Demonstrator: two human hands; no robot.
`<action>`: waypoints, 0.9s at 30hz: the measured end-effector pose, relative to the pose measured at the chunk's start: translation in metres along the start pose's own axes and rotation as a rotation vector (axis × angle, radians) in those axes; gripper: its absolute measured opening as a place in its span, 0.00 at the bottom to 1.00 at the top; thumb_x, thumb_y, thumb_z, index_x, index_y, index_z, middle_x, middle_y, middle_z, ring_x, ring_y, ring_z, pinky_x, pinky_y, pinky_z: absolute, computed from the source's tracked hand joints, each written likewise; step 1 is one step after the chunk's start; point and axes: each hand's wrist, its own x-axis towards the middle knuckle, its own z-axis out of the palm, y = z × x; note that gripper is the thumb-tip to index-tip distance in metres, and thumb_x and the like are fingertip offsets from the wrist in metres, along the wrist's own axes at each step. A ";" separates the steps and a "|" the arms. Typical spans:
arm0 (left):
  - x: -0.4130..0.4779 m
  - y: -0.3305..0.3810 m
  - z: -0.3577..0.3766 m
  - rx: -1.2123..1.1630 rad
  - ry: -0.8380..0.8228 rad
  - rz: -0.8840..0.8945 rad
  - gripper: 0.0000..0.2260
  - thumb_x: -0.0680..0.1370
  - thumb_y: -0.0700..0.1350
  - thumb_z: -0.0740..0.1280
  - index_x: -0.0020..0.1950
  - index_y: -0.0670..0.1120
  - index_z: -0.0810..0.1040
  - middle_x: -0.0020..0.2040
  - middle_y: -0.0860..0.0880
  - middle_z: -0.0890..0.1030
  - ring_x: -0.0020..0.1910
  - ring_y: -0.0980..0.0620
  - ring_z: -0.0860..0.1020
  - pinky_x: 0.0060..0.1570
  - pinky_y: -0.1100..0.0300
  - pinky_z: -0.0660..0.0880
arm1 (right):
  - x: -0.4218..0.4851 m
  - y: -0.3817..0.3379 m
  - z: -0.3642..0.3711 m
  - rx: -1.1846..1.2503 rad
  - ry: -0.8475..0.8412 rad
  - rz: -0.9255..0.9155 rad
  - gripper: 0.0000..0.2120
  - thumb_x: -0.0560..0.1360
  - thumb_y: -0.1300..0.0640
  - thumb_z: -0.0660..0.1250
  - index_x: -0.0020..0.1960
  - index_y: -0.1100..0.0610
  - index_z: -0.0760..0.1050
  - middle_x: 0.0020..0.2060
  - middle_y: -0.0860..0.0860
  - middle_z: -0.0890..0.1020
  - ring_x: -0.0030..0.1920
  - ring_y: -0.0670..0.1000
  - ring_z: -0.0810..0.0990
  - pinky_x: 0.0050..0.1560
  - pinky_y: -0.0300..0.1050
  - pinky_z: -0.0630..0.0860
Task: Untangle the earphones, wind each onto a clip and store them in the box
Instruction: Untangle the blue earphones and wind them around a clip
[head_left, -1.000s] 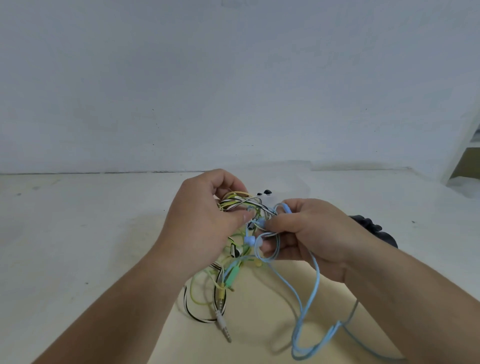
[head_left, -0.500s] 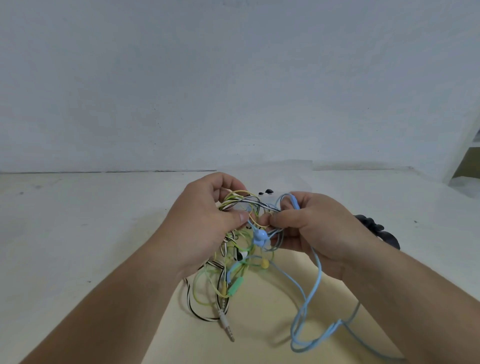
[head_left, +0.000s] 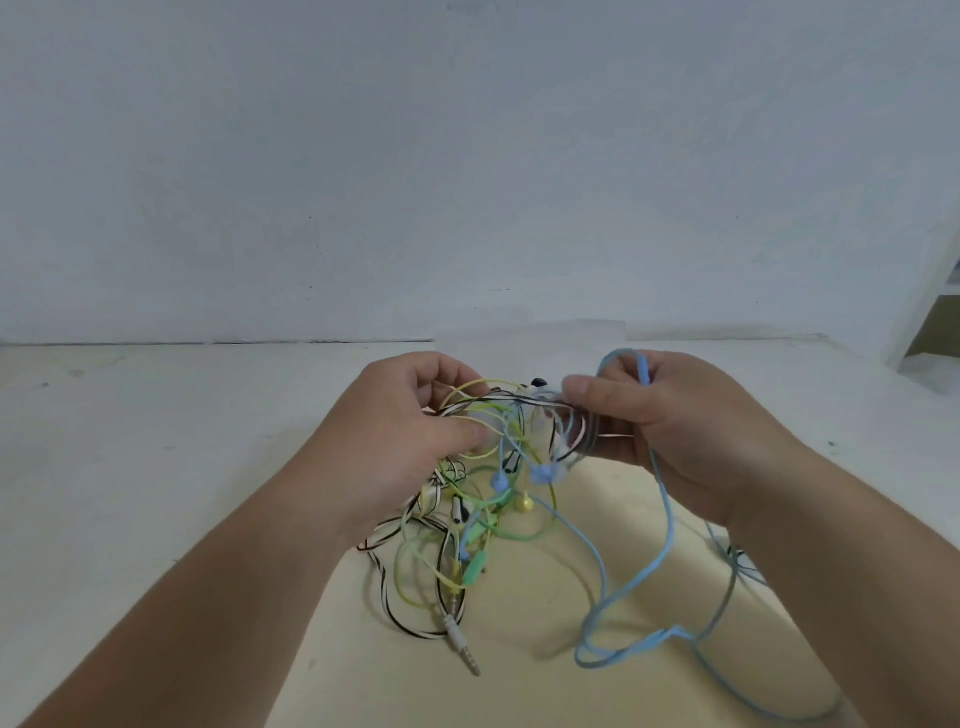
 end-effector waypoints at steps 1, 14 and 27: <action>0.001 -0.001 -0.001 -0.009 -0.013 -0.015 0.14 0.67 0.32 0.76 0.46 0.48 0.83 0.43 0.45 0.86 0.39 0.47 0.82 0.47 0.52 0.76 | 0.001 0.000 -0.002 0.016 0.045 0.003 0.13 0.77 0.61 0.69 0.37 0.60 0.69 0.37 0.58 0.84 0.38 0.55 0.83 0.44 0.48 0.82; 0.004 -0.010 -0.017 0.094 -0.040 -0.103 0.14 0.72 0.30 0.72 0.40 0.51 0.83 0.40 0.48 0.83 0.38 0.53 0.77 0.42 0.60 0.70 | 0.012 -0.017 -0.035 0.731 0.281 -0.031 0.22 0.84 0.45 0.55 0.34 0.53 0.62 0.27 0.47 0.60 0.24 0.47 0.60 0.28 0.37 0.62; 0.004 -0.004 -0.018 -0.011 -0.116 -0.140 0.08 0.66 0.44 0.73 0.43 0.47 0.87 0.45 0.44 0.87 0.50 0.46 0.83 0.65 0.46 0.73 | -0.004 -0.005 -0.014 -0.844 -0.267 -0.118 0.13 0.70 0.48 0.77 0.36 0.57 0.81 0.29 0.59 0.66 0.29 0.48 0.62 0.31 0.42 0.59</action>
